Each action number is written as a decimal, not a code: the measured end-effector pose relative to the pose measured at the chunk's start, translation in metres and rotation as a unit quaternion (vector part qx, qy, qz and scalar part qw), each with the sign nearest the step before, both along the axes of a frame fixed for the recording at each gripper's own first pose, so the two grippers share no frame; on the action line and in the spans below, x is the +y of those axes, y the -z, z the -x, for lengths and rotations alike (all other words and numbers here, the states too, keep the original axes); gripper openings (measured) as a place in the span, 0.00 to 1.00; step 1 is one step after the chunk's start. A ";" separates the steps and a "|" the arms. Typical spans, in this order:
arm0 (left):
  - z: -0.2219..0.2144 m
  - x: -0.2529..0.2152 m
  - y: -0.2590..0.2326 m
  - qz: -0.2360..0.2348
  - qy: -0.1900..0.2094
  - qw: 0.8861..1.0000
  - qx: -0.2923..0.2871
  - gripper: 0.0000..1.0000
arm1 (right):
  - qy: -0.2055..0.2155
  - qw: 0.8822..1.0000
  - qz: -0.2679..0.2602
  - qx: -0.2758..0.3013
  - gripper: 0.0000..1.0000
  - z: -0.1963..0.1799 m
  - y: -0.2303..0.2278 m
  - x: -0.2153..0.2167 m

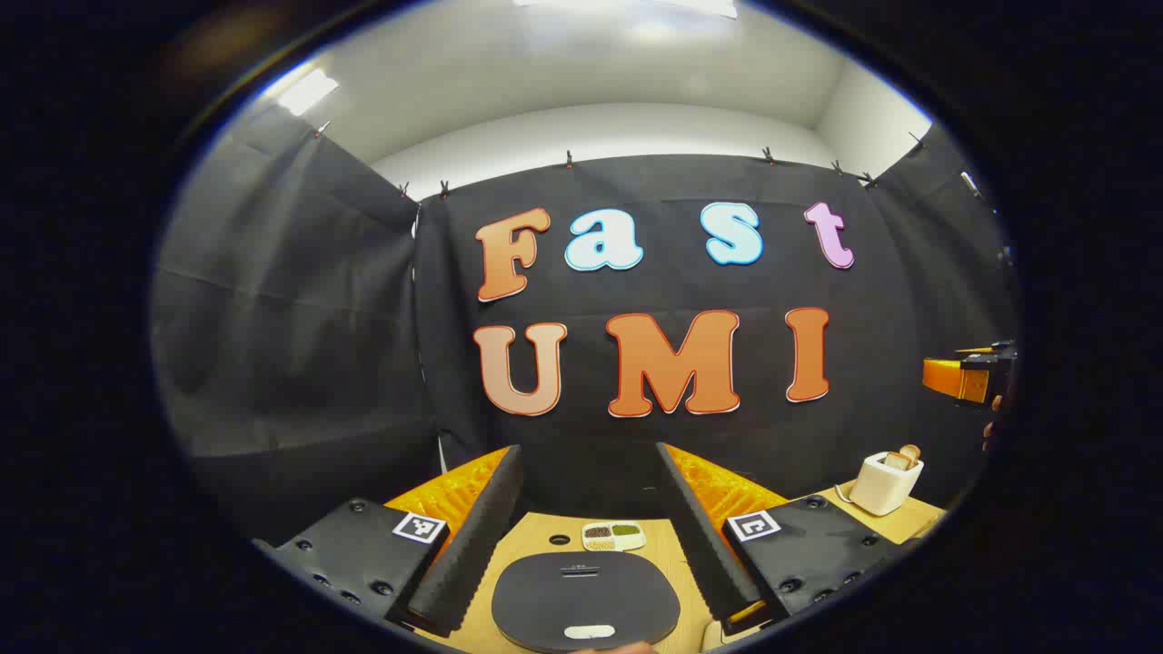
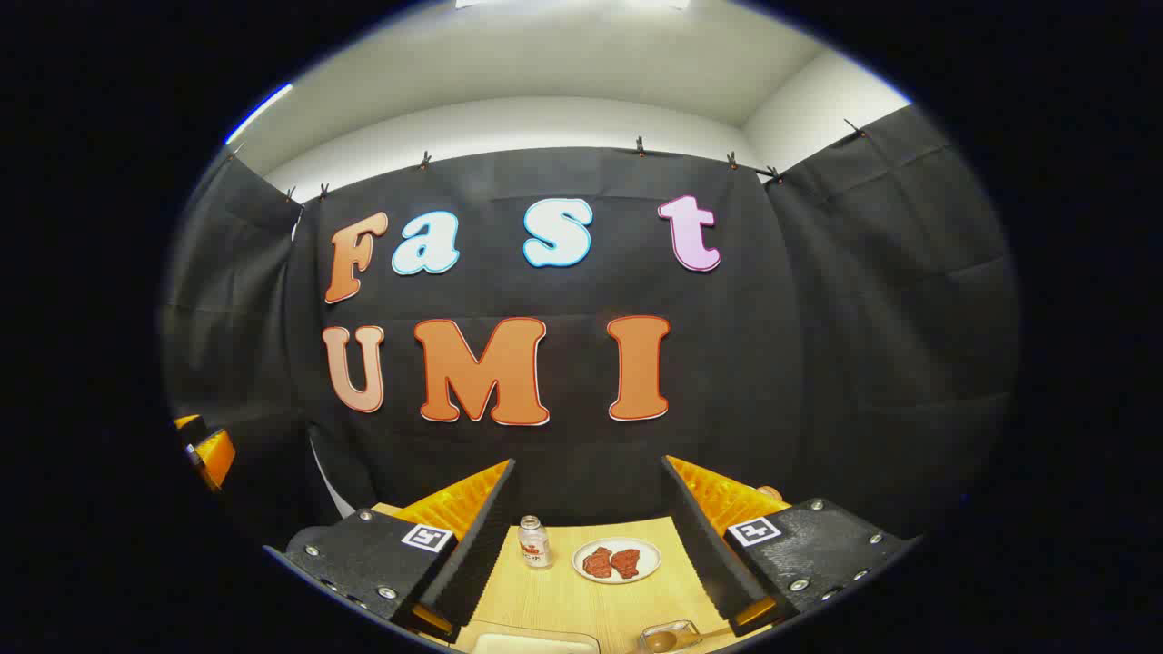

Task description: Close the left gripper, press the button to open the rice cooker; take a wooden spoon from the chopstick holder with the right hand, scoop a spoonful of rice and pour it into the rice cooker, then put the wooden spoon back into the chopstick holder.

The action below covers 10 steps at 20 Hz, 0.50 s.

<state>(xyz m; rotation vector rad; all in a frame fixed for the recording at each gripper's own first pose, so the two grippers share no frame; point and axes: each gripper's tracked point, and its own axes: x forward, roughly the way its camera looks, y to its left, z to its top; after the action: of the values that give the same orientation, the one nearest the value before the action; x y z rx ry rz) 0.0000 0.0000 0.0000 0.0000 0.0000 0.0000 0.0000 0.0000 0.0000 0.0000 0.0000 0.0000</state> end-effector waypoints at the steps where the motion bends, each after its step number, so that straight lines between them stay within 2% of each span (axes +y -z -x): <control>1: 0.001 -0.002 0.004 0.002 -0.010 1.000 0.008 0.97 | -0.001 1.000 0.003 -0.003 0.94 -0.001 0.000 -0.004; 6: 0.005 -0.014 -0.001 -0.002 -0.037 0.999 0.011 0.94 | -0.013 1.000 0.014 -0.004 0.94 -0.004 0.009 -0.022; 7: 0.008 -0.017 -0.004 -0.007 -0.042 0.999 0.009 1.00 | -0.017 1.000 0.009 0.001 0.94 -0.004 0.012 -0.022; 8: 0.008 -0.018 -0.006 -0.013 -0.048 0.999 0.008 0.94 | -0.021 1.000 0.006 0.004 0.94 -0.005 0.013 -0.021; 9: 0.007 -0.023 -0.006 -0.016 -0.046 0.999 0.007 1.00 | -0.024 1.000 0.005 0.005 0.94 -0.006 0.015 -0.021; 10: 0.008 -0.026 -0.007 -0.018 -0.047 0.999 0.007 0.94 | -0.028 1.000 0.003 0.006 0.94 -0.006 0.015 -0.020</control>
<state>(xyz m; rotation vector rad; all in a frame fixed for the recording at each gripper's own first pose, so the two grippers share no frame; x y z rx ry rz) -0.0081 -0.0265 0.0067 0.0353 0.0140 0.0937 0.0055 -0.0205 -0.0152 -0.0070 0.0118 0.0557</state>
